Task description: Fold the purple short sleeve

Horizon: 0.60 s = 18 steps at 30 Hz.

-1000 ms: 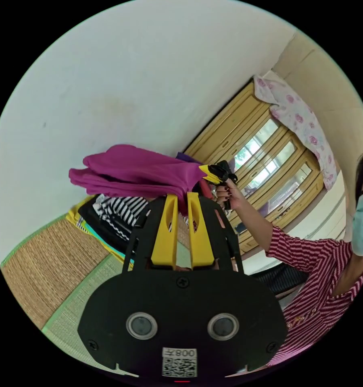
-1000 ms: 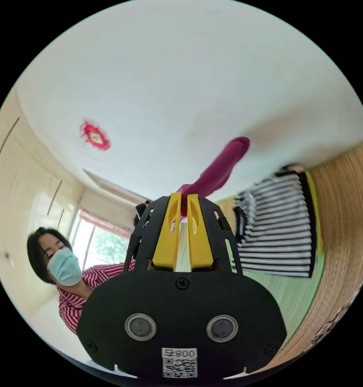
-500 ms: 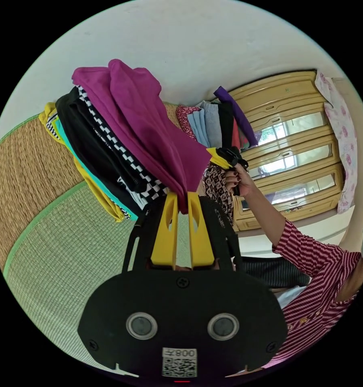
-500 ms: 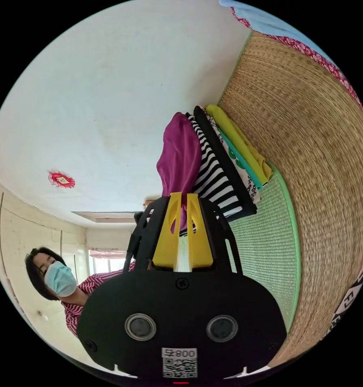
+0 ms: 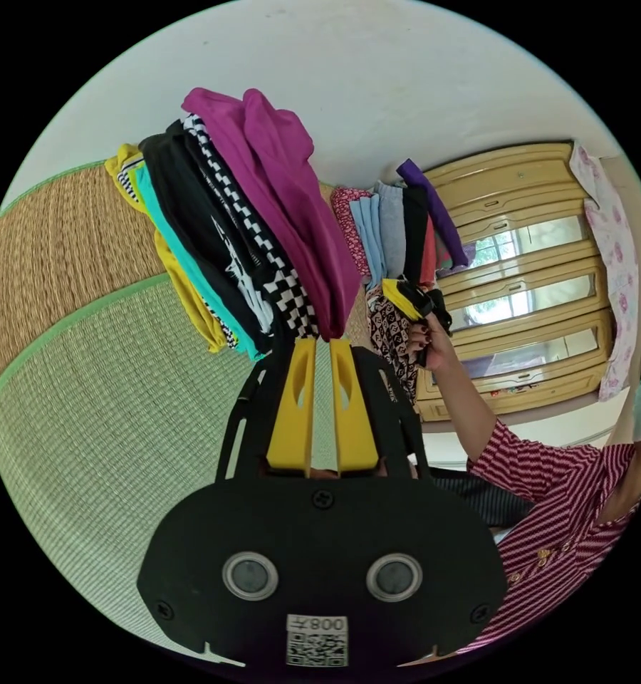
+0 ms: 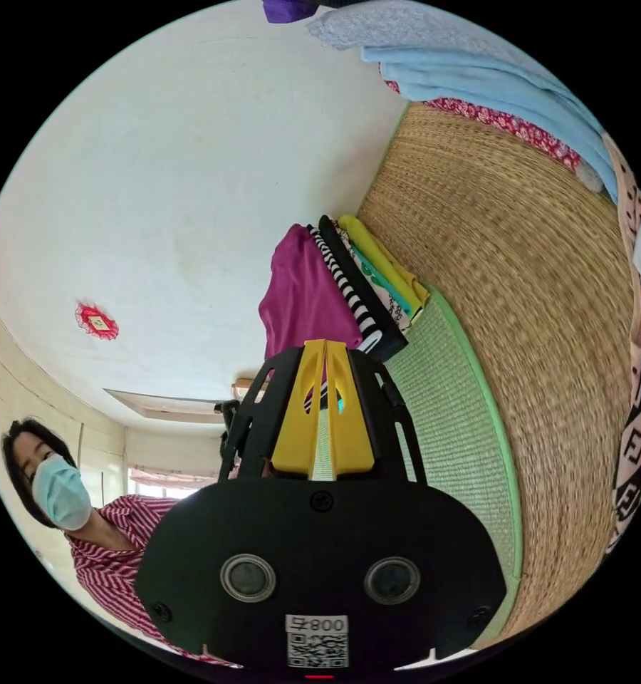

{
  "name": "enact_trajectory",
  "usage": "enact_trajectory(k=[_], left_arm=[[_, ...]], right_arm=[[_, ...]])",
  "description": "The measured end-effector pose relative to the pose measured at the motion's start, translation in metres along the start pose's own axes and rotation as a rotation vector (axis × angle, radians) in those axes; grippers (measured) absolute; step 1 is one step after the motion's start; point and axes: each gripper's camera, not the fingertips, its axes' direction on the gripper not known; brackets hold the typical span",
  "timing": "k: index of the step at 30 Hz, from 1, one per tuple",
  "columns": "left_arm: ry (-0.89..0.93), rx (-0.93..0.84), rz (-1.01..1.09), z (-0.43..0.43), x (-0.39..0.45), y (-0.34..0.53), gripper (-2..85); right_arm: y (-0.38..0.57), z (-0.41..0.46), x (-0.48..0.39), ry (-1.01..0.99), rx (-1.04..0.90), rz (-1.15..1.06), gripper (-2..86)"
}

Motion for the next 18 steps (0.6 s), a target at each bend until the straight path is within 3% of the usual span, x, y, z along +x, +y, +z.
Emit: enact_trajectory(k=[4, 9, 18], left_arm=[[0.004, -0.017, -0.006, 0.003, -0.012, 0.017, 3.4], [0.061, -0.152, -0.075, 0.029, -0.04, 0.061, 2.6], [0.145, -0.275, -0.118, 0.07, -0.059, 0.108, 1.5]], right_arm=[[0.071, 0.001, -0.001, 0.035, -0.021, -0.009, 0.1], [0.165, -0.065, 0.009, 0.175, 0.048, 0.03, 0.5], [0.296, -0.281, -0.018, 0.718, 0.33, 0.101, 5.8]])
